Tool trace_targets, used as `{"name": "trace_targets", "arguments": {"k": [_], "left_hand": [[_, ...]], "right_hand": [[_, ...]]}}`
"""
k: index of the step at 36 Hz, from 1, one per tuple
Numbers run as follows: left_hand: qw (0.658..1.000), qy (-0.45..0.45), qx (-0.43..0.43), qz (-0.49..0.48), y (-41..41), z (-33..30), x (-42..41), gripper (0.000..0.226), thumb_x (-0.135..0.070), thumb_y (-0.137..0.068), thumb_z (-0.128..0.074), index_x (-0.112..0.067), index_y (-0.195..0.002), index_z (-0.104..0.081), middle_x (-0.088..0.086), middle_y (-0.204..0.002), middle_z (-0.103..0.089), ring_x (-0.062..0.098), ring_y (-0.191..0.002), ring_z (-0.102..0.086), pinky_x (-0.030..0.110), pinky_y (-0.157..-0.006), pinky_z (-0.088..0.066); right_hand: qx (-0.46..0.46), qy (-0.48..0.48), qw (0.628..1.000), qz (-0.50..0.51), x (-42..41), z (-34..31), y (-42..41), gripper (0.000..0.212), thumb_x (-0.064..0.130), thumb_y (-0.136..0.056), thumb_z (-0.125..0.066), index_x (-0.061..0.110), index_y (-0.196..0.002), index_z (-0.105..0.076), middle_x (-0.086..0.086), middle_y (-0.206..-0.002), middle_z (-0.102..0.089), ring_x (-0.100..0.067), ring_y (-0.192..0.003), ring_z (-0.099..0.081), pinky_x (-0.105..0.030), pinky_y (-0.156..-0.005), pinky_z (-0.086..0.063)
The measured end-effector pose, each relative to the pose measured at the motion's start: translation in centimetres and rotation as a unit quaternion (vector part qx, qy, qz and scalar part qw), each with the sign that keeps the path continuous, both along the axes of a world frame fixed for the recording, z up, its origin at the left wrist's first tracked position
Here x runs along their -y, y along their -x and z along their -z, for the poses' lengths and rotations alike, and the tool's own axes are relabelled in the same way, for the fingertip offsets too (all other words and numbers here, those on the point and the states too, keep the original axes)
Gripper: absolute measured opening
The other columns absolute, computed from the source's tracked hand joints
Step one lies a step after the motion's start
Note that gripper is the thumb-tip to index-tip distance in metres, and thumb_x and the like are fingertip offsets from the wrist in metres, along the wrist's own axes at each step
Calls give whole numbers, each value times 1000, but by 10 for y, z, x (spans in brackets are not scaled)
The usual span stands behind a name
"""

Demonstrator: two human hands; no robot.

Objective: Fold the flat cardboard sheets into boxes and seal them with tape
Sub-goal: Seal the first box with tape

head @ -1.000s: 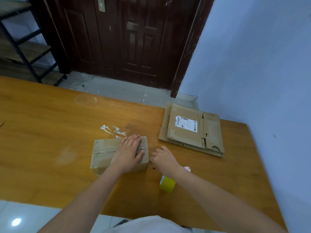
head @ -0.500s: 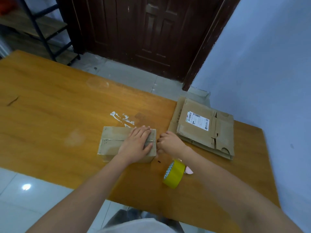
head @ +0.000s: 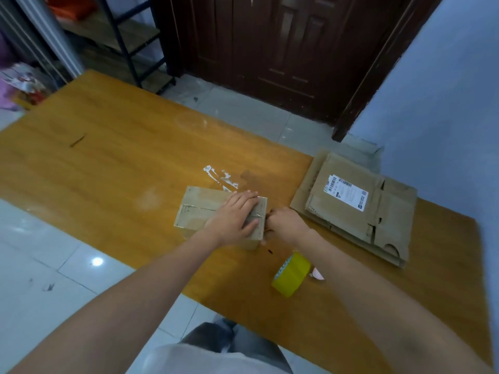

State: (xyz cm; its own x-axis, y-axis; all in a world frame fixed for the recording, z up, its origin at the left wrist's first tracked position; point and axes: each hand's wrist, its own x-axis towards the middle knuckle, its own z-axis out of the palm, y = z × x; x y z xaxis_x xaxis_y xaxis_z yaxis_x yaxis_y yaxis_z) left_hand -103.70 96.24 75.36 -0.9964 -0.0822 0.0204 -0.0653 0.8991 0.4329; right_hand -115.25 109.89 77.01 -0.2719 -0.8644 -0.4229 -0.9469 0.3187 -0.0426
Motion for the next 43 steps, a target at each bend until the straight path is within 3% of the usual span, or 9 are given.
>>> {"name": "trace_targets", "arguments": {"k": [6, 9, 12, 16, 23, 29, 34, 37, 43], "left_hand": [[970, -234, 26, -62, 4, -20, 13, 42, -14, -91, -57, -10, -132, -48, 0, -143, -41, 17, -137, -32, 23, -112, -22], [935, -258, -100, -223, 2, -43, 37, 31, 5, -88, -54, -3, -118, -58, 0, -129, -51, 19, -127, -45, 10, -99, -27], [891, -200, -131, -386, -9, -64, 64, 24, 1, -90, -49, -1, -111, -61, 9, -115, -62, 29, -109, -56, 27, -88, -38], [825, -214, 54, -521, -32, -58, 84, 41, -25, -99, -42, 3, -128, -49, 24, -127, -53, 38, -116, -50, 40, -92, -39], [739, -412, 81, -526, -39, -47, 64, 59, -48, -99, -30, -3, -133, -49, 19, -135, -49, 34, -124, -46, 40, -101, -36], [731, -479, -12, -486, -23, -55, 87, 55, -57, -95, -35, -10, -108, -60, 15, -109, -60, 31, -102, -55, 43, -95, -41], [792, -472, -62, -383, 0, -74, 100, 36, -36, -70, -73, -13, -74, -45, 3, -81, -55, 21, -80, -50, 32, -74, -40], [825, -465, -64, -315, 14, -77, 107, 29, 5, -77, -70, -12, -86, -49, 3, -90, -58, 22, -83, -53, 27, -63, -43], [862, -430, -38, -264, 41, -64, 129, 66, 17, -80, -58, -17, -133, -39, 4, -110, -54, 25, -96, -55, 30, -69, -50]], "right_hand": [[42, 122, 979, 159, -15, -3, 4, 26, 13, -93, -46, 18, -110, -66, -2, -109, -64, -25, -105, -57, -34, -76, -47], [125, 192, 928, 294, -25, -12, 5, 29, 13, -96, -44, 17, -117, -63, -1, -120, -62, -22, -108, -57, -38, -85, -50], [213, 228, 876, 369, -28, -19, -6, 29, 30, -98, -44, 14, -116, -62, -4, -119, -63, -21, -106, -58, -33, -86, -47], [333, 182, 808, 451, -12, -25, -23, 56, 53, -97, -27, 12, -122, -55, -13, -126, -58, -29, -111, -55, -36, -89, -45], [498, 163, 618, 586, 12, -30, -36, 74, 70, -88, -16, 21, -135, -45, -6, -132, -53, -24, -113, -52, -33, -81, -41], [500, 297, 551, 599, 15, -42, -10, 90, 80, -75, -23, 20, -139, -43, -3, -143, -46, -26, -128, -45, -46, -108, -36], [472, 417, 525, 572, 14, -52, 9, 47, 54, -91, -47, 12, -110, -55, 3, -113, -58, -21, -111, -52, -41, -99, -40], [431, 469, 546, 544, 15, -56, 17, 16, 24, -90, -62, 14, -99, -53, 3, -102, -58, -19, -101, -54, -26, -79, -44], [351, 511, 569, 540, 36, -52, 23, 53, -8, -82, -61, 23, -124, -50, 5, -112, -56, -8, -104, -53, -26, -84, -51]]}}
